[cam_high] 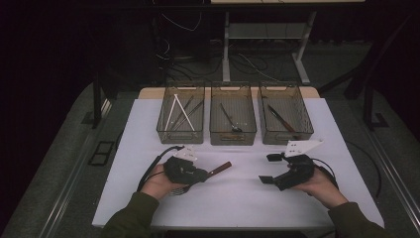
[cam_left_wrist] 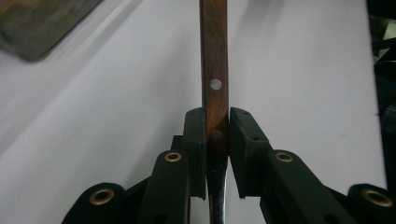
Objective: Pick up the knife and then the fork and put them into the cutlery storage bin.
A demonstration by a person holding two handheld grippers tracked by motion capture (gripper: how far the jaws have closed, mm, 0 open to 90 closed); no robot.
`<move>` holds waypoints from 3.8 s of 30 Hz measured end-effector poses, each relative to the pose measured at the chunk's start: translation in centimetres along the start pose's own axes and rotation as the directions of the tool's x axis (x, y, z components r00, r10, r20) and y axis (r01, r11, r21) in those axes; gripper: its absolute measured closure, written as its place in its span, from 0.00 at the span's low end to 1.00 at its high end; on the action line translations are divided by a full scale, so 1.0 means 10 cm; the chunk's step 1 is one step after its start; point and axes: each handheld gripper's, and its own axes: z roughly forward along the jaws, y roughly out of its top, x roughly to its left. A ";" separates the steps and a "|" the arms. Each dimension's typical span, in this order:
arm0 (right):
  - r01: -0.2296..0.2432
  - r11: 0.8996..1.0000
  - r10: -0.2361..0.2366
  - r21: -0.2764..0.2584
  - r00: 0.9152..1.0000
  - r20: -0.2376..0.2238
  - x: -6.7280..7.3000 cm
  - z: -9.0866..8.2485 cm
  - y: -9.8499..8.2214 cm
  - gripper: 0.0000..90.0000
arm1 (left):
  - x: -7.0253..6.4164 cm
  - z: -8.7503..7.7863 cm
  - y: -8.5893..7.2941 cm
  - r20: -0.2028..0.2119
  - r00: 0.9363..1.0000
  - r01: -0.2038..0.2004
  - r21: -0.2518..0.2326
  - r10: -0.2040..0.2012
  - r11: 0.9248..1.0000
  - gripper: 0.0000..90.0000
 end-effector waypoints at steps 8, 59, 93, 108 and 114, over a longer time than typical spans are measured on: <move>0.075 0.997 -0.074 0.008 0.993 -0.096 0.13 0.12 0.28 0.18 | -0.23 0.00 0.20 0.046 0.996 -0.073 -0.038 0.075 0.997 0.86; 0.181 0.970 -0.144 0.164 0.966 -0.213 0.10 0.28 0.37 0.84 | -0.26 -0.13 0.18 -0.048 0.996 -0.085 -0.187 0.077 0.979 0.43; -0.189 0.965 0.241 -0.182 0.912 0.333 -1.15 -0.90 0.57 0.84 | -0.23 -0.17 -0.49 -0.207 0.969 0.089 -0.203 -0.132 0.975 0.00; -0.345 0.922 0.385 -0.173 0.799 0.462 -1.58 -0.50 0.42 0.84 | -0.23 -0.17 -0.49 -0.185 0.974 0.093 -0.212 -0.134 0.973 0.00; -0.374 0.918 0.389 -0.130 0.791 0.472 -1.64 -0.27 0.40 0.84 | -0.23 -0.17 -0.49 -0.177 0.975 0.093 -0.215 -0.132 0.972 0.00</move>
